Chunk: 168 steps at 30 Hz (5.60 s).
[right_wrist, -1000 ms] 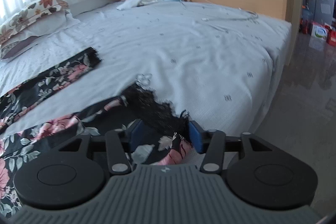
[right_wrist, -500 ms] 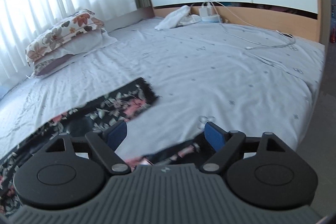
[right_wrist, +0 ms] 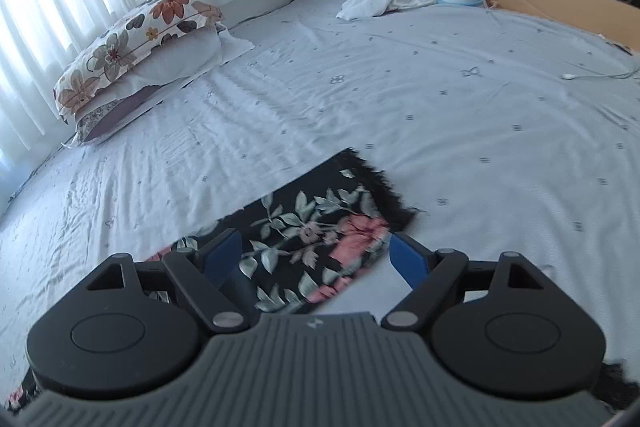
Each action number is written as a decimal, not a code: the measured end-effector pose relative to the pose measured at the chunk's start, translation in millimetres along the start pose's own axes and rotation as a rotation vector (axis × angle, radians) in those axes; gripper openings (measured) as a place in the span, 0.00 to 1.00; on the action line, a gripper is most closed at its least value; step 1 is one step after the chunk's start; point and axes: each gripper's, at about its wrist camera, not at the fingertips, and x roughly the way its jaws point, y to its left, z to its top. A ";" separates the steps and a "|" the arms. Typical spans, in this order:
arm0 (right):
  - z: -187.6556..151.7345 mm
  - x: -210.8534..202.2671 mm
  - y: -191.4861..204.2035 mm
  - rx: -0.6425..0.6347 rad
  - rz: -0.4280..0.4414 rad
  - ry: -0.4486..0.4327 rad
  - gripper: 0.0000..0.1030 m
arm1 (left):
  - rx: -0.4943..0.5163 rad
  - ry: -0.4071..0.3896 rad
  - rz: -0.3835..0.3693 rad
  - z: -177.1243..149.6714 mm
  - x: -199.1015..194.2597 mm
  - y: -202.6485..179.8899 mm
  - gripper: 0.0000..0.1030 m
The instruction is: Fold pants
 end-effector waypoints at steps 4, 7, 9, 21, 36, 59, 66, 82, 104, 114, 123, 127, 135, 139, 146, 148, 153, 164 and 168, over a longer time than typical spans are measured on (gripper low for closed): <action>10.1 48.8 13.3 0.053 0.085 0.002 0.87 | 0.003 -0.018 0.067 11.0 39.0 -11.8 1.00; 17.0 88.3 15.1 0.113 0.096 0.005 0.87 | 0.005 -0.038 0.137 16.2 64.6 -17.1 1.00; 21.8 114.5 17.4 0.123 0.079 0.006 0.87 | 0.015 -0.032 0.165 17.0 81.5 -18.8 0.99; 34.6 236.4 22.3 0.150 -0.082 0.079 0.87 | 0.151 -0.119 0.254 1.3 108.7 -26.2 0.79; 41.8 252.4 24.0 0.121 -0.248 0.102 0.02 | 0.139 -0.242 0.195 -7.6 75.4 -22.1 0.16; 11.7 152.2 10.8 0.236 0.207 0.302 0.39 | 0.184 -0.273 0.072 -7.8 -56.6 8.1 0.16; -7.5 185.0 59.8 0.171 0.190 0.314 0.58 | 0.200 -0.259 0.057 -5.7 -54.3 15.0 0.16; -7.7 226.0 67.2 0.193 -0.012 0.205 0.02 | 0.226 -0.250 0.055 -7.6 -35.1 23.7 0.16; -2.7 74.4 -27.1 0.245 0.144 0.199 0.15 | 0.197 -0.231 -0.026 -30.8 -110.4 59.8 0.16; -97.4 89.1 18.9 0.341 0.587 0.492 0.50 | 0.193 -0.197 -0.035 -31.8 -112.3 56.8 0.16; -175.3 93.8 132.6 0.100 0.586 0.664 0.60 | 0.179 -0.192 -0.081 -23.7 -123.4 59.9 0.16; -186.3 94.2 148.9 0.083 0.528 0.642 0.59 | 0.176 -0.195 -0.097 -21.3 -125.3 60.8 0.16; -183.6 88.1 161.9 0.079 0.526 0.598 0.55 | 0.173 -0.191 -0.110 -19.4 -124.7 62.5 0.16; -172.3 100.1 154.3 0.140 0.493 0.559 0.41 | 0.177 -0.190 -0.106 -20.3 -124.5 62.6 0.16; -155.1 110.4 135.5 0.172 0.410 0.457 0.33 | 0.187 -0.187 -0.089 -22.0 -117.9 67.6 0.16; -151.8 110.8 135.4 0.150 0.376 0.425 0.30 | 0.191 -0.187 -0.082 -22.4 -115.4 67.8 0.16; -149.8 118.2 137.0 0.135 0.370 0.413 0.24 | 0.200 -0.187 -0.075 -25.4 -109.1 68.1 0.16; -145.0 116.2 138.5 0.102 0.301 0.367 0.02 | 0.192 -0.173 -0.072 -29.9 -105.6 74.2 0.16; -138.2 81.3 140.7 -0.014 0.278 0.261 0.02 | 0.198 -0.170 -0.085 -34.1 -109.8 74.9 0.16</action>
